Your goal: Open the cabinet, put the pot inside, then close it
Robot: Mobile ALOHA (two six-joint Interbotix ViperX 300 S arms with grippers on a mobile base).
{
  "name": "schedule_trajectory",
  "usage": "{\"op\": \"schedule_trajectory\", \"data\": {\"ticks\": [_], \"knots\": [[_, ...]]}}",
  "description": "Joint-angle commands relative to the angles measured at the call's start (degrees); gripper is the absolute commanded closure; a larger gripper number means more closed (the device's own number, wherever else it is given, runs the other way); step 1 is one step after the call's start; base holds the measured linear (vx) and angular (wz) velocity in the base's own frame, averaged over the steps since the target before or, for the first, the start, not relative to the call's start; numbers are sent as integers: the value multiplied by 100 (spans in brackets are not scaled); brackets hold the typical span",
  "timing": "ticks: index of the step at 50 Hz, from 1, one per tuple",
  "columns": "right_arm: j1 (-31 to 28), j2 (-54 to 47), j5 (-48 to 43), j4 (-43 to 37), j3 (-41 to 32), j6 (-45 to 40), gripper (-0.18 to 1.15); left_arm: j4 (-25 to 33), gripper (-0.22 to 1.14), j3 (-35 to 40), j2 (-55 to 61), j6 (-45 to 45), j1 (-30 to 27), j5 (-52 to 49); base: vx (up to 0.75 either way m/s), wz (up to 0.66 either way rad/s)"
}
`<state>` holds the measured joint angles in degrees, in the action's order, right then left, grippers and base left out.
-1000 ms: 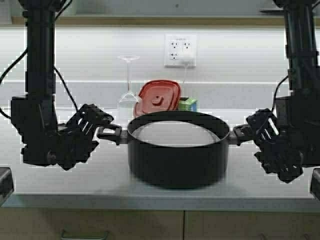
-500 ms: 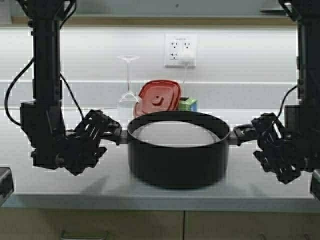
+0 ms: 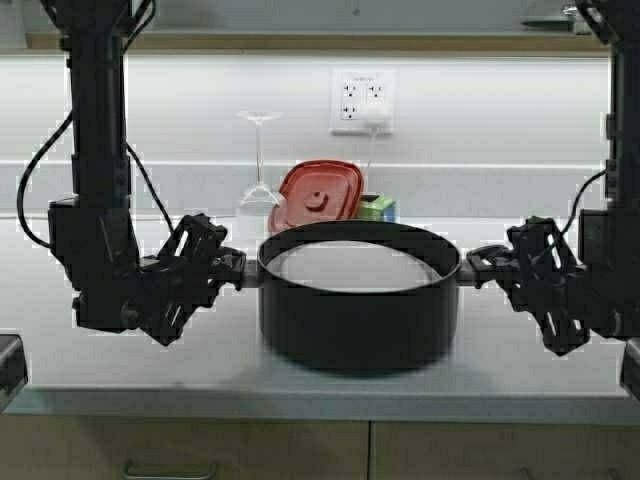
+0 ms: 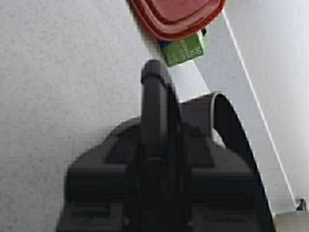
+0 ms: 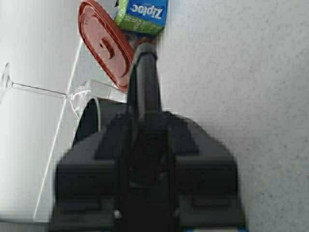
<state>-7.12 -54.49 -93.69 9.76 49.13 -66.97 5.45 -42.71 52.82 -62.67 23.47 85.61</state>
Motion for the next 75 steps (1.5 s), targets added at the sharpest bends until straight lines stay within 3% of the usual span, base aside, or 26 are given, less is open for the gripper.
{"op": "schedule_trajectory", "data": {"ticks": [1, 12, 36, 52, 60, 75], "knots": [[-18, 97, 18, 176, 62, 141, 90, 141, 85, -97, -114, 193, -44, -167, 0, 0], [-18, 325, -18, 272, 193, 149, 90, 176, 90, -290, -422, 378, -44, -167, 0, 0], [-255, 2030, -88, 369, 1564, 272, 90, 176, 90, -1556, -2479, 1028, 0, -88, 0, 0], [-642, 3463, -26, 141, 2285, 53, 90, 519, 90, -2101, -3841, 1318, 519, -308, 0, 0], [-686, 4421, 606, 114, 2426, 44, 90, 562, 90, -2101, -4579, 1494, 633, -1090, 0, 0], [-958, 6451, 2698, -114, 2294, -62, 90, 782, 90, -1925, -6161, 1969, 773, -2672, 0, 0]]}}
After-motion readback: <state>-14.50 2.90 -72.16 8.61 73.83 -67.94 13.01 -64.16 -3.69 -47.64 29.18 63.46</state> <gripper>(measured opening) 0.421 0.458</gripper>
